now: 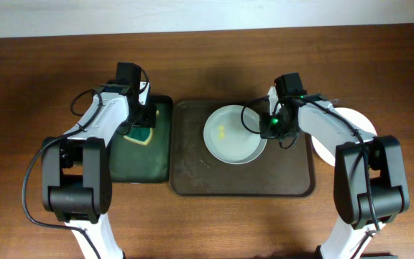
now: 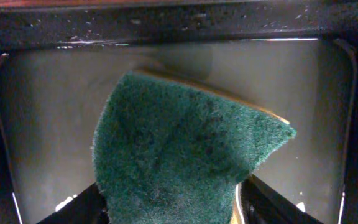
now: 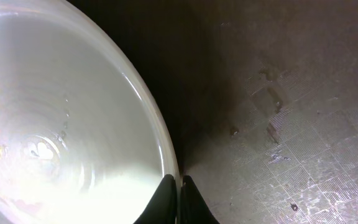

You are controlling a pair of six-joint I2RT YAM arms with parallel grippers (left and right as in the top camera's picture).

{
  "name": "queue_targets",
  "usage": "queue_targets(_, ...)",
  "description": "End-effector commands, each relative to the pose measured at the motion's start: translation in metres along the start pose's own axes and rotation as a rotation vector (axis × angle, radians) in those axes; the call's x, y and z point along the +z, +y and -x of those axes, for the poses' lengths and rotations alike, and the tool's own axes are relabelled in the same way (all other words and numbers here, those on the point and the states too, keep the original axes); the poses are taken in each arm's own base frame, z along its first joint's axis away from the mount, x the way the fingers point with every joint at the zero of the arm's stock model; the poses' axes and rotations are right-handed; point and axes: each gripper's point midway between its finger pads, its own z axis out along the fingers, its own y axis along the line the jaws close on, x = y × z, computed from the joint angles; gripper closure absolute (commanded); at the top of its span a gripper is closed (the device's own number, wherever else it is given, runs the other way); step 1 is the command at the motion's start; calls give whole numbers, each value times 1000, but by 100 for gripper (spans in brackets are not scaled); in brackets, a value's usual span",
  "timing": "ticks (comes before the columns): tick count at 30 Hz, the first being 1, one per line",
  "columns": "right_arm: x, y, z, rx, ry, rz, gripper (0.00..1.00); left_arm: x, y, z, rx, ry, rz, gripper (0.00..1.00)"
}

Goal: Clean dirty plates on tray and stack at the side
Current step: 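Lower the left gripper onto the green sponge and grasp it, then lift the sponge with the left gripper and move it toward the plate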

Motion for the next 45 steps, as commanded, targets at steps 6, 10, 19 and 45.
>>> queue_targets(6,5,-2,-7,18,24,1,96,3,2,-9,-6,20,5,100)
queue_targets(10,5,-2,-7,18,25,1,96,-36,4,5,-9,-40,7,100)
queue_targets(19,5,-2,-7,18,25,2,96,-171,6,24,-67,-326,-2,100)
queue_targets(45,5,-2,-8,19,28,1,79,-230,20,35,-90,-510,65,100)
